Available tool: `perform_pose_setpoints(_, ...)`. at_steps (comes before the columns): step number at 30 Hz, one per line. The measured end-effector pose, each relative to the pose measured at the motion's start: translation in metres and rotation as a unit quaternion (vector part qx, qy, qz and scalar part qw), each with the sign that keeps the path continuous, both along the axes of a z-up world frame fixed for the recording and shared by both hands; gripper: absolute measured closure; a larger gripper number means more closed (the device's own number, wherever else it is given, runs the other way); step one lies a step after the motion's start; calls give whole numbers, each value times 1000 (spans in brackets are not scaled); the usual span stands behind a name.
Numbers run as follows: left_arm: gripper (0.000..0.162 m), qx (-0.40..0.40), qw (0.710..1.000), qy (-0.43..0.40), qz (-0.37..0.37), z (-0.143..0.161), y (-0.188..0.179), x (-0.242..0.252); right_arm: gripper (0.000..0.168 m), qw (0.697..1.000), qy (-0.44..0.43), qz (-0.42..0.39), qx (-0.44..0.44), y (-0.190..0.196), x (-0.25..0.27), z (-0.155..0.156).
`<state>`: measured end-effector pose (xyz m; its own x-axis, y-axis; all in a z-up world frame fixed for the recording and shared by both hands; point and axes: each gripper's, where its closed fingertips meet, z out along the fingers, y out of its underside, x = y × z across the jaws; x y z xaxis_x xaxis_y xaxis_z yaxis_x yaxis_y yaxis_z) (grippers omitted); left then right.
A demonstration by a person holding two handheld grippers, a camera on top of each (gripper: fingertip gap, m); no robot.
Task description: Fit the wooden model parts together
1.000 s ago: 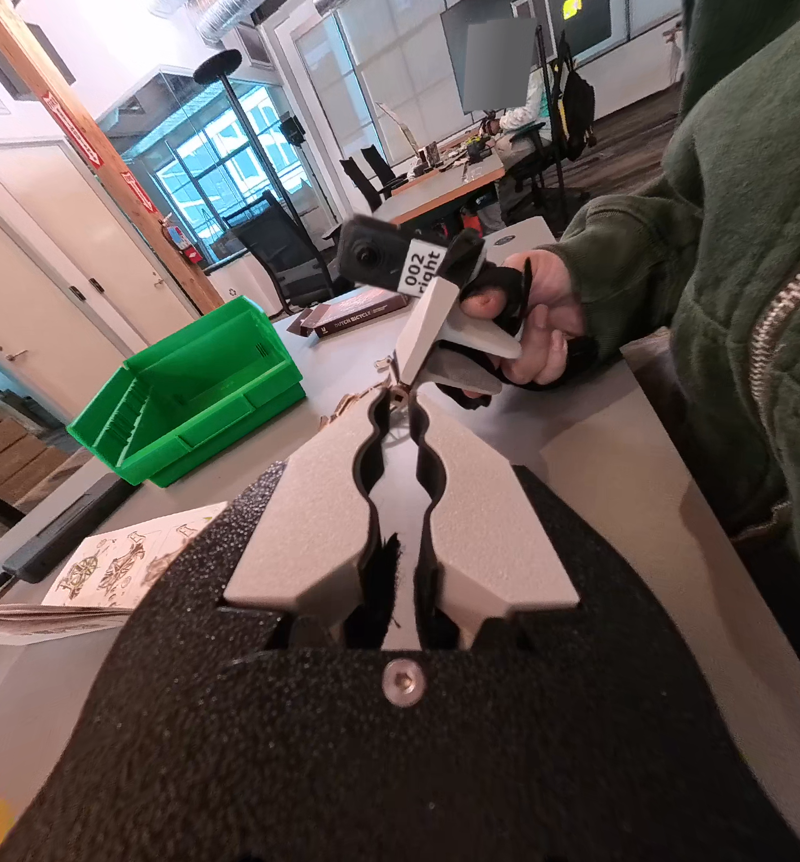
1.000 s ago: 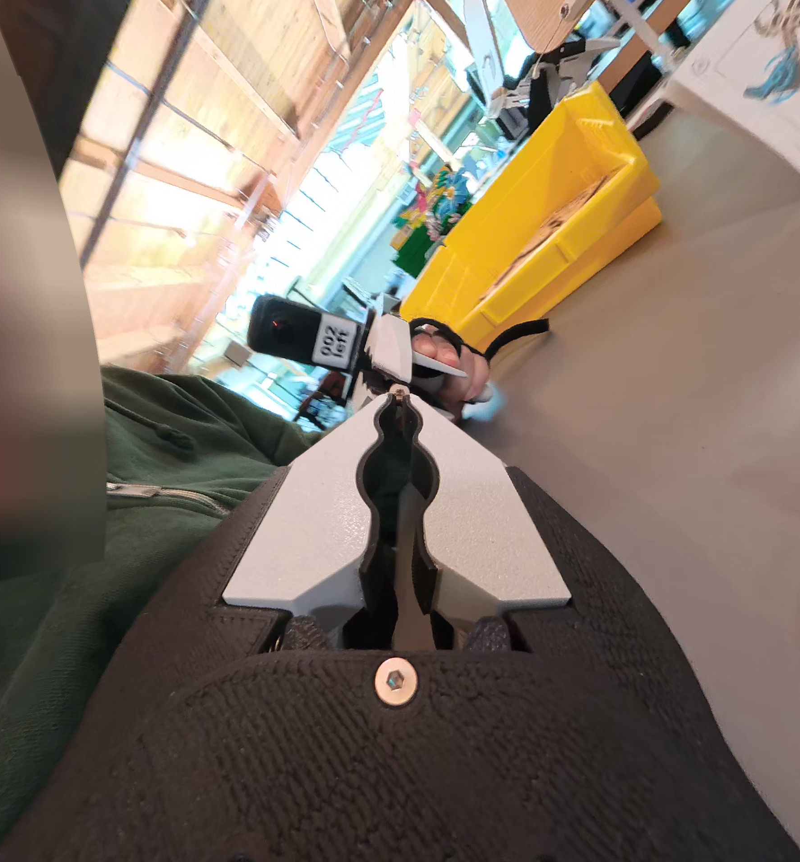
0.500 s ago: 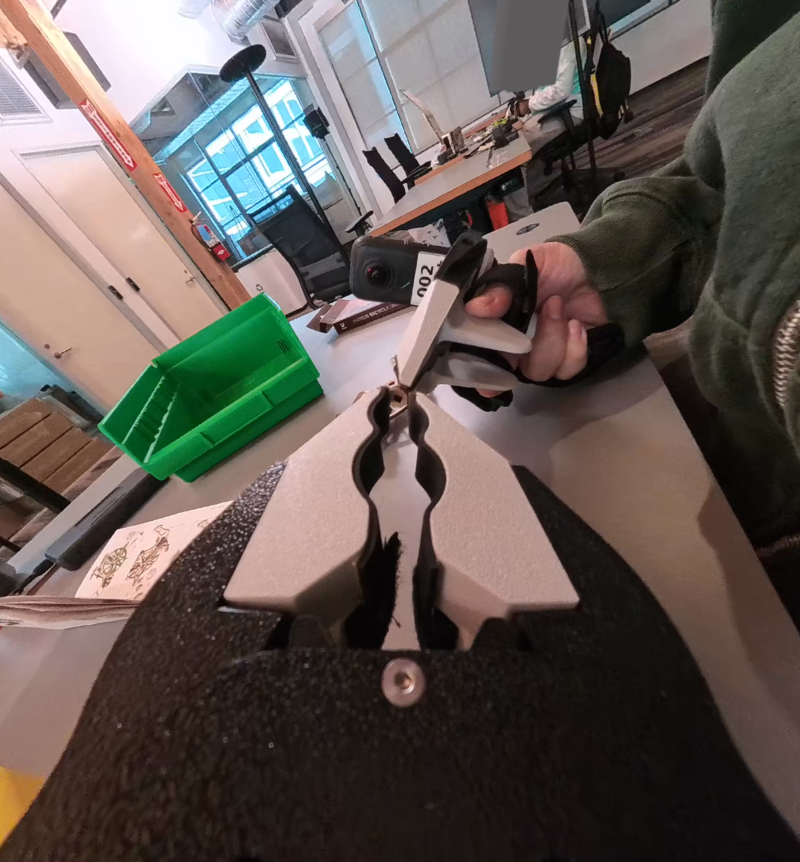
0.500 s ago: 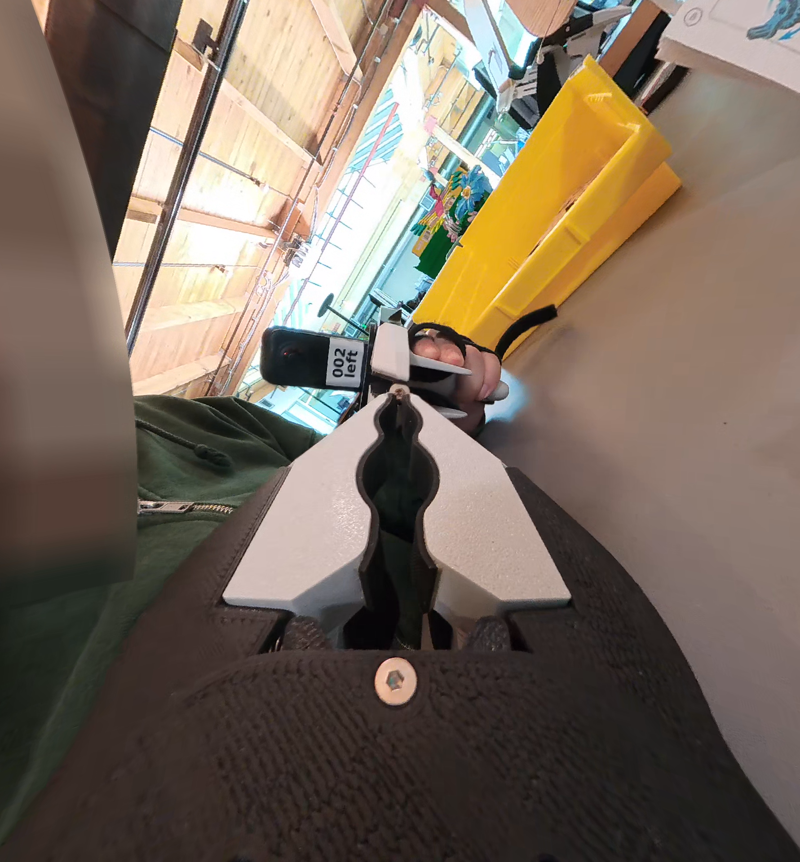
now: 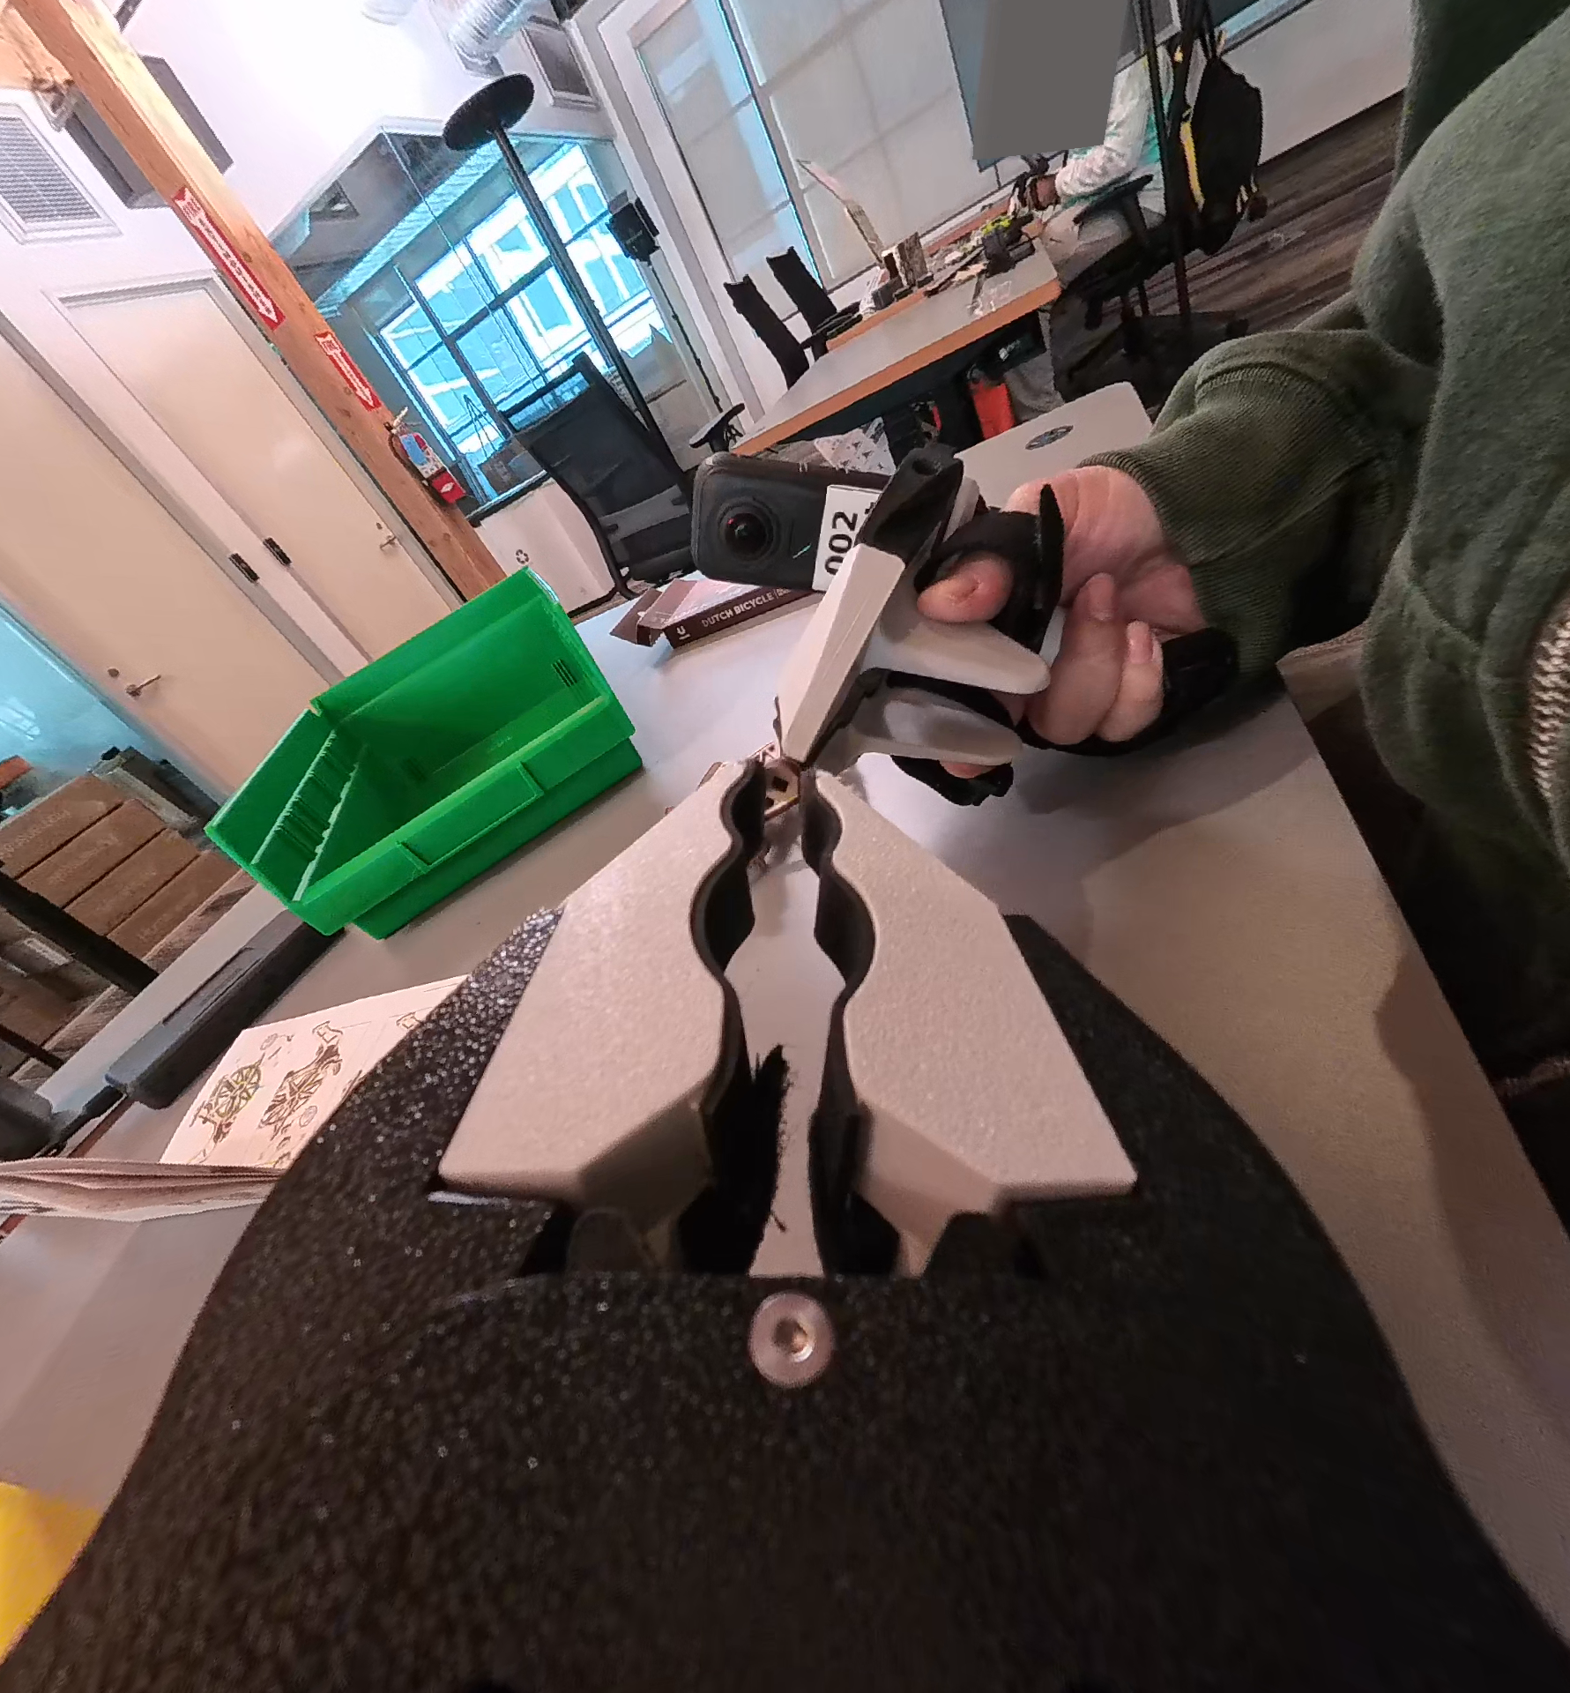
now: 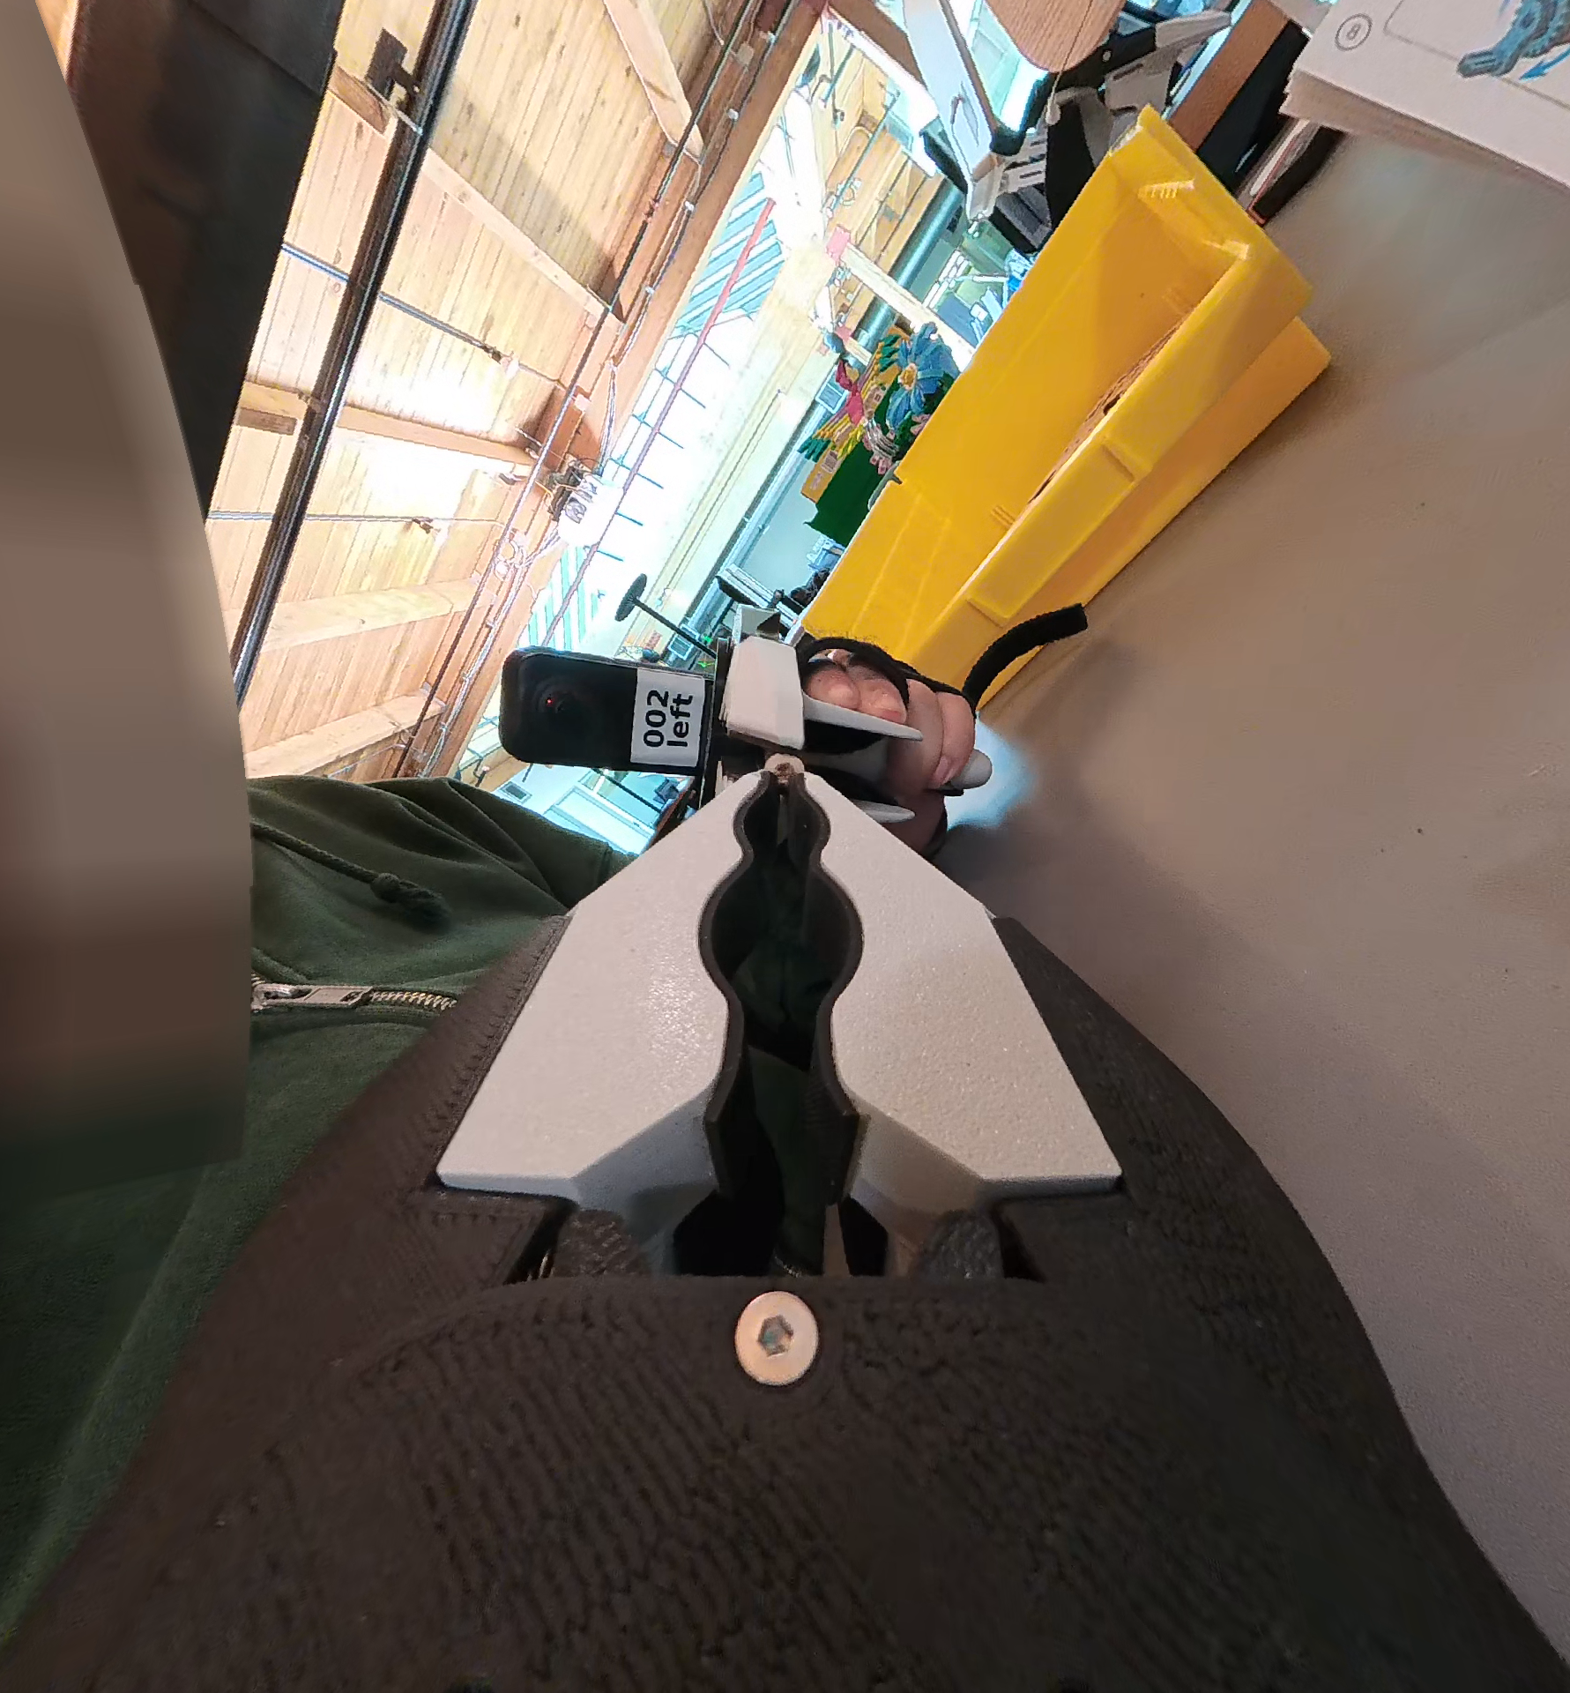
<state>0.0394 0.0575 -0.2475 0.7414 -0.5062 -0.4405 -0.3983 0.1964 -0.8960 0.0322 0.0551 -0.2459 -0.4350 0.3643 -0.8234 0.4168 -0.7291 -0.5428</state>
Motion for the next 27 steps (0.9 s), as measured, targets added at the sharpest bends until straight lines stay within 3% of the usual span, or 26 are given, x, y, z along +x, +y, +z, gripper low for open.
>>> perform_pose_setpoints(1, 157, 0, 1000, 2, 1, 0, 0, 0, 167, 1000, -1, 0, 0, 0, 0, 0)
perform_pose_setpoints(27, 157, -7, 1000, 23, 10, -6, 2, 1, 167, 1000, -16, -2, 5, 0, -1, -5)
